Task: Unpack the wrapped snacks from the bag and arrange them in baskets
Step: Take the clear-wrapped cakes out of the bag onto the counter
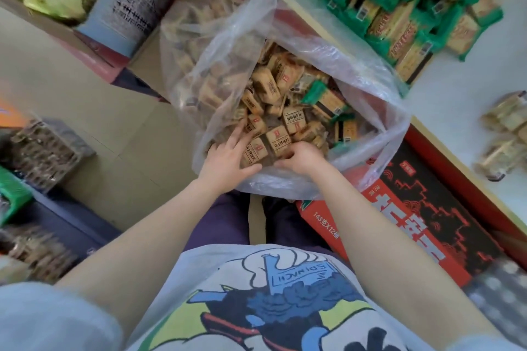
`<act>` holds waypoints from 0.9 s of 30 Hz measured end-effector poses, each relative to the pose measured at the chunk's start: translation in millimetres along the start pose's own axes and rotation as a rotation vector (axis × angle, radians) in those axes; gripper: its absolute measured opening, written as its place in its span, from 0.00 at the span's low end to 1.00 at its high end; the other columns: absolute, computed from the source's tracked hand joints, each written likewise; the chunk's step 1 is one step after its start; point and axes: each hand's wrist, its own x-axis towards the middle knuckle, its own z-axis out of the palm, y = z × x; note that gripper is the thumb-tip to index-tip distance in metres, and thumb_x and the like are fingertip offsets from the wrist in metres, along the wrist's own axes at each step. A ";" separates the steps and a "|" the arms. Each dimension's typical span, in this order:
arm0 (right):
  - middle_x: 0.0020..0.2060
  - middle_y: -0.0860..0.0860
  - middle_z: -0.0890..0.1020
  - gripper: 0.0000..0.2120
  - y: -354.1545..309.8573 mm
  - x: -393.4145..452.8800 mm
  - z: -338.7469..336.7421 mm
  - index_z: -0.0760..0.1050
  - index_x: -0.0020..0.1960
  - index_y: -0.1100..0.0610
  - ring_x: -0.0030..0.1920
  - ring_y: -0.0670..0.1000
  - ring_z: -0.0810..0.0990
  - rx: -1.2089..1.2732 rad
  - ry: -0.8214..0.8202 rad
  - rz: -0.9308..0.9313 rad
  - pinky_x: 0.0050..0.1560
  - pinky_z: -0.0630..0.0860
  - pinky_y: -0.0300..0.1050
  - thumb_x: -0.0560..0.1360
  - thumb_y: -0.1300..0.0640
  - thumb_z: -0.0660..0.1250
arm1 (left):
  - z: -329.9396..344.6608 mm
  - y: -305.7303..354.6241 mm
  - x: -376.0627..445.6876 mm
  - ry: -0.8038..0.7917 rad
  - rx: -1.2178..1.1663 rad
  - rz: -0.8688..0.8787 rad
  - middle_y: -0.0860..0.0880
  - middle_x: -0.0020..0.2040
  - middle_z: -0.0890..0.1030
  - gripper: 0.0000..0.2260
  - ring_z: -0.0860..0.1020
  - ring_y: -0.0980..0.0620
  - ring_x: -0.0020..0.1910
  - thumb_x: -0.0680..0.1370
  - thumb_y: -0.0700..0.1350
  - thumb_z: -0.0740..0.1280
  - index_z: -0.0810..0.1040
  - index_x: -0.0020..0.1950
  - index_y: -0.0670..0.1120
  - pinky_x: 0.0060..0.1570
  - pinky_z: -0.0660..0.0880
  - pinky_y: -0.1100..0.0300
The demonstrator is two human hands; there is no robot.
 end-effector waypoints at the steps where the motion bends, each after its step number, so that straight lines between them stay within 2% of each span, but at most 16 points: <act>1: 0.54 0.50 0.83 0.20 0.6 0.1 -1.6 0.81 0.59 0.55 0.55 0.53 0.80 0.005 -0.003 -0.012 0.57 0.77 0.49 0.74 0.44 0.73 | 0.0 0.1 0.1 0.000 0.002 0.000 0.55 0.83 0.44 0.36 0.74 0.40 0.67 0.77 0.62 0.66 0.56 0.81 0.57 0.67 0.67 0.44; 5: 0.53 0.49 0.83 0.11 4.9 -0.3 -1.3 0.83 0.55 0.54 0.55 0.52 0.79 0.130 0.094 -0.064 0.54 0.76 0.46 0.74 0.51 0.74 | 0.8 2.0 0.2 -0.016 0.003 -0.031 0.55 0.83 0.43 0.36 0.72 0.41 0.69 0.76 0.63 0.65 0.55 0.81 0.57 0.68 0.66 0.44; 9: 0.44 0.47 0.83 0.02 8.7 -7.5 -3.2 0.83 0.46 0.54 0.50 0.50 0.80 0.311 0.244 -0.063 0.50 0.74 0.44 0.74 0.55 0.74 | -2.3 9.6 0.9 -0.045 -0.011 -0.061 0.54 0.83 0.44 0.35 0.69 0.42 0.72 0.78 0.64 0.64 0.56 0.81 0.57 0.70 0.64 0.44; 12: 0.38 0.45 0.82 0.04 17.5 -24.9 -15.7 0.82 0.40 0.54 0.45 0.48 0.80 0.609 0.416 -0.051 0.48 0.74 0.43 0.73 0.57 0.75 | -13.7 21.9 2.3 -0.052 -0.053 -0.129 0.55 0.82 0.49 0.32 0.64 0.44 0.75 0.78 0.65 0.62 0.59 0.80 0.57 0.71 0.62 0.43; 14: 0.39 0.47 0.84 0.04 24.7 -44.3 -30.2 0.82 0.42 0.55 0.43 0.48 0.82 0.904 0.476 -0.041 0.47 0.78 0.44 0.74 0.57 0.75 | -25.4 38.8 2.3 -0.021 -0.098 -0.143 0.54 0.81 0.56 0.32 0.61 0.45 0.76 0.78 0.66 0.61 0.62 0.79 0.55 0.72 0.61 0.44; 16: 0.41 0.51 0.84 0.04 33.2 -66.8 -48.2 0.79 0.44 0.57 0.43 0.49 0.83 1.215 0.453 -0.091 0.50 0.82 0.48 0.77 0.60 0.72 | -41.1 66.6 2.2 0.014 -0.280 -0.146 0.53 0.76 0.66 0.32 0.64 0.48 0.74 0.78 0.65 0.64 0.65 0.78 0.53 0.71 0.64 0.48; 18: 0.42 0.54 0.84 0.04 42.2 -90.9 -67.8 0.76 0.45 0.60 0.44 0.51 0.84 1.475 0.400 -0.174 0.51 0.82 0.49 0.80 0.63 0.68 | -57.8 102.9 3.9 -0.003 -0.617 -0.174 0.54 0.69 0.73 0.30 0.71 0.54 0.68 0.77 0.63 0.68 0.67 0.76 0.53 0.65 0.71 0.54; 21: 0.43 0.56 0.84 0.05 59.9 -126.1 -90.9 0.73 0.46 0.60 0.43 0.51 0.84 1.772 0.322 -0.250 0.47 0.83 0.44 0.82 0.65 0.63 | -77.8 163.8 9.1 -0.087 -1.103 -0.153 0.48 0.61 0.81 0.19 0.80 0.49 0.59 0.78 0.57 0.70 0.74 0.67 0.51 0.60 0.78 0.51; 24: 0.45 0.58 0.83 0.07 94.7 -156.9 -102.6 0.71 0.47 0.59 0.46 0.54 0.85 1.795 0.326 -0.330 0.47 0.83 0.46 0.81 0.69 0.62 | -93.6 221.5 18.1 -0.089 -1.327 -0.085 0.43 0.54 0.85 0.12 0.84 0.45 0.54 0.79 0.46 0.70 0.78 0.60 0.42 0.50 0.81 0.55; 27: 0.50 0.57 0.82 0.07 139.1 -187.5 -107.6 0.72 0.54 0.58 0.50 0.54 0.83 1.605 0.374 -0.369 0.47 0.80 0.47 0.79 0.67 0.65 | -99.3 269.2 29.7 -0.163 -1.232 -0.014 0.46 0.49 0.86 0.10 0.84 0.47 0.51 0.78 0.45 0.71 0.80 0.57 0.43 0.50 0.82 0.55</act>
